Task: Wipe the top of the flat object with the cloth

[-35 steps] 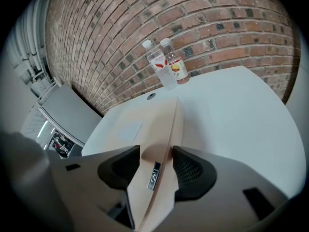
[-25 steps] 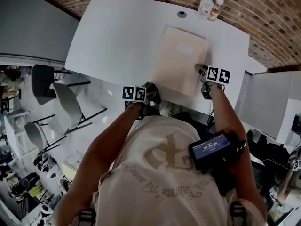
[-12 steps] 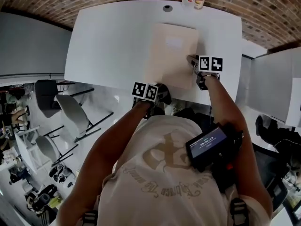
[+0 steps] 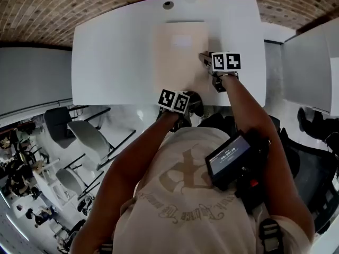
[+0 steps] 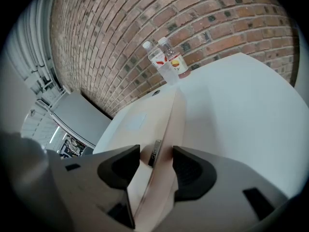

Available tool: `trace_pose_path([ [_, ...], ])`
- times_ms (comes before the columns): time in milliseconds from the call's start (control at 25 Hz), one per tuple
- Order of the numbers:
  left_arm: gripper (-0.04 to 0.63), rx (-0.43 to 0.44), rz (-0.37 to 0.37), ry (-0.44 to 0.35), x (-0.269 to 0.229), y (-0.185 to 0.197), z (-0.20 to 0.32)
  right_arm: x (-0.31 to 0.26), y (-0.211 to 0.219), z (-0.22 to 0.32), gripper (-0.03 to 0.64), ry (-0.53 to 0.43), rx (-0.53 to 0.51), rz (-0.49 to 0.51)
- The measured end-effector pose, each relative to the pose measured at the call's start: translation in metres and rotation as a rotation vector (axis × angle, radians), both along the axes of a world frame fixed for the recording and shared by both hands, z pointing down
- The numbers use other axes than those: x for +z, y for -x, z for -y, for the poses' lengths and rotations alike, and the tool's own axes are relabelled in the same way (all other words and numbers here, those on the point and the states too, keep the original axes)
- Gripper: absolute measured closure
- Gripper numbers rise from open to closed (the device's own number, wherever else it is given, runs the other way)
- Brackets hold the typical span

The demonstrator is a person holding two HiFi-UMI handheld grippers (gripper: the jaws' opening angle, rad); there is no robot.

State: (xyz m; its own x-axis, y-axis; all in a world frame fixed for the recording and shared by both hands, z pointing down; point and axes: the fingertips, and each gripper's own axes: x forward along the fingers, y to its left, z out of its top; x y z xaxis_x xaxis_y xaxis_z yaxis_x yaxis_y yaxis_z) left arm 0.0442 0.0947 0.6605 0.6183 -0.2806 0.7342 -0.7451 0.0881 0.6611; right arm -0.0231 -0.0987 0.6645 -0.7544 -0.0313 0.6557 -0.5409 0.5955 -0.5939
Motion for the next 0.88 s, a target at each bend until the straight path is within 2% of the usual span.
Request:
trace_pose_path([
  [400, 0.489, 0.089, -0.030, -0.033, 0.007, -0.046, 0.019, 0.000, -0.003, 0.001, 0.393, -0.006, 0.021, 0.037],
  [760, 0.489, 0.115, -0.083, -0.073, 0.003, -0.070, 0.025, 0.000, -0.004, -0.001, 0.393, 0.000, -0.001, 0.035],
  [880, 0.489, 0.157, -0.074, -0.109, -0.006, -0.071, 0.022, 0.000, -0.003, 0.000, 0.391, 0.006, 0.005, 0.058],
])
